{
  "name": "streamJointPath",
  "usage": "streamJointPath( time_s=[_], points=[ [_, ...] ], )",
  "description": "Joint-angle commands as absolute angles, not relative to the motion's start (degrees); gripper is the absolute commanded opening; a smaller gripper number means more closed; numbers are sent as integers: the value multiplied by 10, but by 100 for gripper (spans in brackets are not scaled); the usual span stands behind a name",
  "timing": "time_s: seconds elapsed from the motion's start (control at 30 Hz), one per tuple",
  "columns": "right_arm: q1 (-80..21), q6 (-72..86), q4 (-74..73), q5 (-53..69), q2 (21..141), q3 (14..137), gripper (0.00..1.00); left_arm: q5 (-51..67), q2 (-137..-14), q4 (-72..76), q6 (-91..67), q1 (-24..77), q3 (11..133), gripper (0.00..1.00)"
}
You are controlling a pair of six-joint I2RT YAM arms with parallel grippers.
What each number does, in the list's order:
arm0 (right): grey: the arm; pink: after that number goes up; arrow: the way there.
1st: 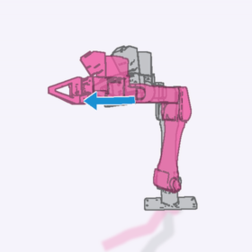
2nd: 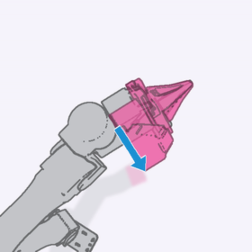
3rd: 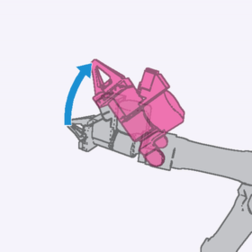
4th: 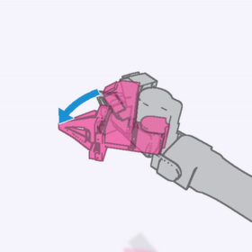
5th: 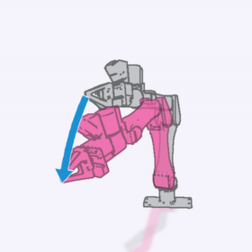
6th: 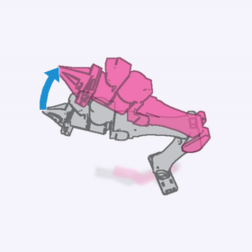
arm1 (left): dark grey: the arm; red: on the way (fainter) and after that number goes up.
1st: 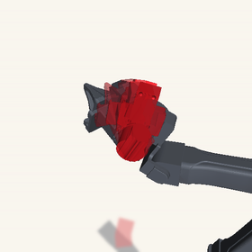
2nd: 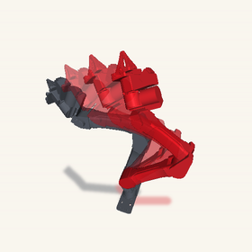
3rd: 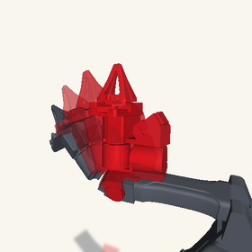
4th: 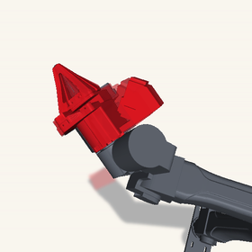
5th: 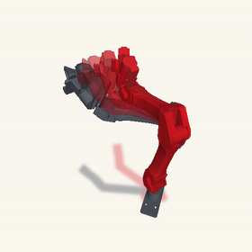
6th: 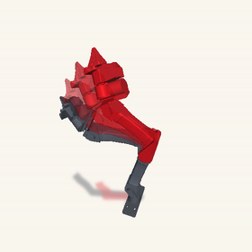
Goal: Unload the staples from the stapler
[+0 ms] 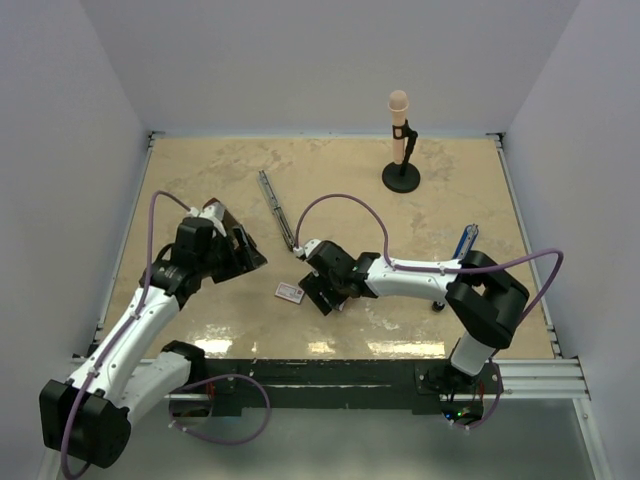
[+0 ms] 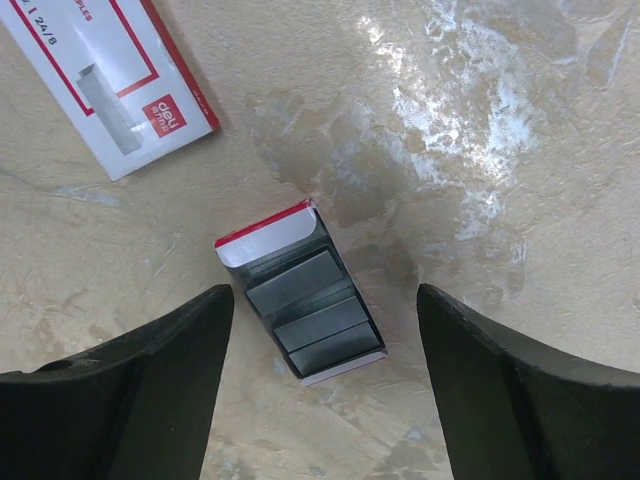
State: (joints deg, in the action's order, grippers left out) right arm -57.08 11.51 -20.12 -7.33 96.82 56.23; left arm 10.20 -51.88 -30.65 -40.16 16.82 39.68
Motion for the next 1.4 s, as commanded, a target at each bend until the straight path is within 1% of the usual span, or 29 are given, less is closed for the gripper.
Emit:
streamJointPath(
  time_s=[0.0, 0.03, 0.13, 0.33, 0.5, 0.77, 0.93, 1.13, 1.37],
  points=[
    [-571, 108, -178, -53, 969, 571, 76, 136, -524, -280, -378, 158, 379, 79],
    [-570, 109, -178, -49, 970, 570, 74, 140, -526, -278, -375, 158, 375, 77],
    [-570, 115, -175, -40, 969, 563, 71, 146, -536, -271, -371, 159, 367, 73],
    [-571, 130, -173, -37, 960, 551, 67, 156, -543, -254, -368, 158, 346, 70],
    [-571, 136, -173, -34, 961, 546, 63, 180, -560, -234, -372, 158, 330, 68],
    [-577, 160, -165, -24, 929, 530, 59, 195, -575, -202, -381, 159, 307, 65],
    [-578, 167, -151, -34, 935, 521, 56, 203, -586, -185, -384, 160, 298, 63],
    [-583, 164, -138, -50, 941, 517, 55, 203, -600, -172, -385, 159, 292, 61],
    [-594, 149, -107, -50, 939, 506, 48, 204, -627, -152, -388, 159, 287, 59]
  ],
)
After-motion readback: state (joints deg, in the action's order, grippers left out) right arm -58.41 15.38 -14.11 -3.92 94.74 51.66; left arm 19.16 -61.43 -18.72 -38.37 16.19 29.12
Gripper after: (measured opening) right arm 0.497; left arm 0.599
